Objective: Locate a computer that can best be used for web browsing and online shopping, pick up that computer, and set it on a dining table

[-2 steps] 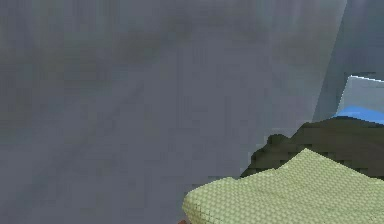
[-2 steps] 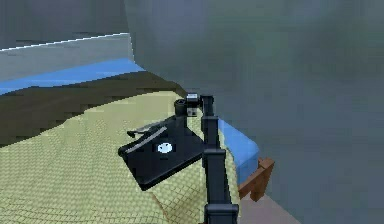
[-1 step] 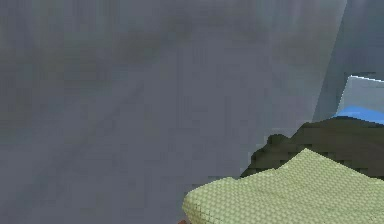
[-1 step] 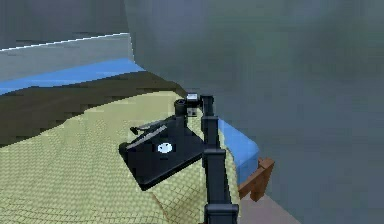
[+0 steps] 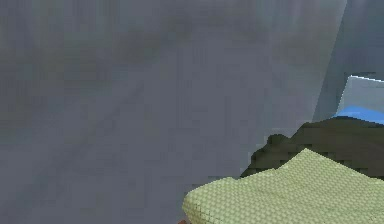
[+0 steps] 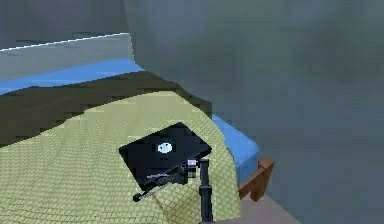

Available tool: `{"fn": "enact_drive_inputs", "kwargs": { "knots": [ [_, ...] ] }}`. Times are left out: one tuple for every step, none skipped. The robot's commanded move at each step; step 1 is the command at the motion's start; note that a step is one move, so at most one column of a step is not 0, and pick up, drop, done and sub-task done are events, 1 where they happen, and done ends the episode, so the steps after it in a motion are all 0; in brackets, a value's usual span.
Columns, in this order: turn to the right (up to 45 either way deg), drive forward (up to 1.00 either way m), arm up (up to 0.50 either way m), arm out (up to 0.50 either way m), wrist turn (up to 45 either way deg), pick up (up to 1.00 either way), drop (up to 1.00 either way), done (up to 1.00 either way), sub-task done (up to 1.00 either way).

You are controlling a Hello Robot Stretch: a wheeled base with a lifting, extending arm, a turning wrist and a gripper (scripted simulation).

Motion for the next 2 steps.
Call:
{"fn": "enact_drive_inputs", "kwargs": {
  "knots": [
    [0.0, 0.0, 0.0, 0.0, 0.0, 1.0, 0.0, 0.0, 0.0],
    [0.0, 0.0, 0.1, 0.0, 0.0, 0.0, 0.0, 0.0, 0.0]
  ]
}}
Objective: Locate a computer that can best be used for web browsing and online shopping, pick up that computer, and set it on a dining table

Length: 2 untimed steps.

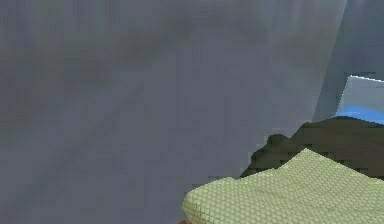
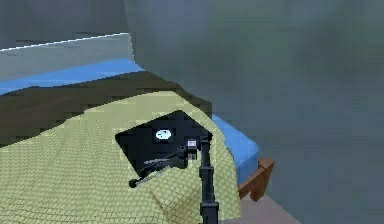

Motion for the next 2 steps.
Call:
{"fn": "enact_drive_inputs", "kwargs": {
  "knots": [
    [0.0, 0.0, 0.38, 0.0, 0.0, 0.0, 0.0, 0.0, 0.0],
    [0.0, 0.0, 0.0, 0.0, -45.0, 0.0, 0.0, 0.0, 0.0]
  ]
}}
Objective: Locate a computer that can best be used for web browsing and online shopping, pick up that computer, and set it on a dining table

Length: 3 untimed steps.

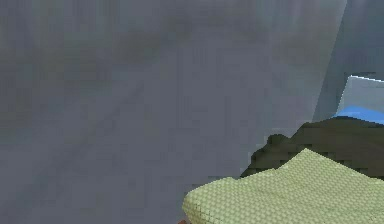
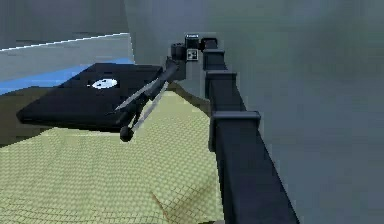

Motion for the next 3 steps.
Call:
{"fn": "enact_drive_inputs", "kwargs": {
  "knots": [
    [0.0, 0.0, 0.0, -0.44, 0.0, 0.0, 0.0, 0.0, 0.0],
    [-45.0, 0.0, 0.0, 0.0, 0.0, 0.0, 0.0, 0.0, 0.0],
    [-45.0, 0.0, 0.0, 0.0, 0.0, 0.0, 0.0, 0.0, 0.0]
  ]
}}
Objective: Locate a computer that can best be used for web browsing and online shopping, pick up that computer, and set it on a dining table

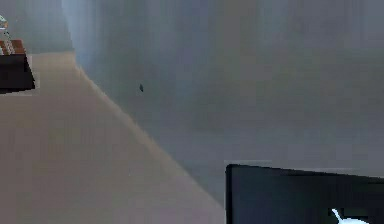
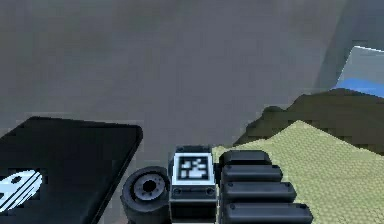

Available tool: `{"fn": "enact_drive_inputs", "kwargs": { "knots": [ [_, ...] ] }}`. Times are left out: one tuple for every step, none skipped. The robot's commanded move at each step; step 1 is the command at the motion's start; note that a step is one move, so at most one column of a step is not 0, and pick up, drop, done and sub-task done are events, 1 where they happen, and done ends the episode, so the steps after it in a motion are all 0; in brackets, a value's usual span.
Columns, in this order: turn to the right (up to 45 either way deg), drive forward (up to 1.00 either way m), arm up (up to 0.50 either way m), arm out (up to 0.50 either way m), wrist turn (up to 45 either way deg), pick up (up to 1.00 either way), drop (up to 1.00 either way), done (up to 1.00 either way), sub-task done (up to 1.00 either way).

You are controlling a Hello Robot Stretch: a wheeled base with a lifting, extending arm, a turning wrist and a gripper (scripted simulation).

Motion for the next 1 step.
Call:
{"fn": "enact_drive_inputs", "kwargs": {
  "knots": [
    [-27.0, 0.0, 0.0, 0.0, 0.0, 0.0, 0.0, 0.0, 0.0]
  ]
}}
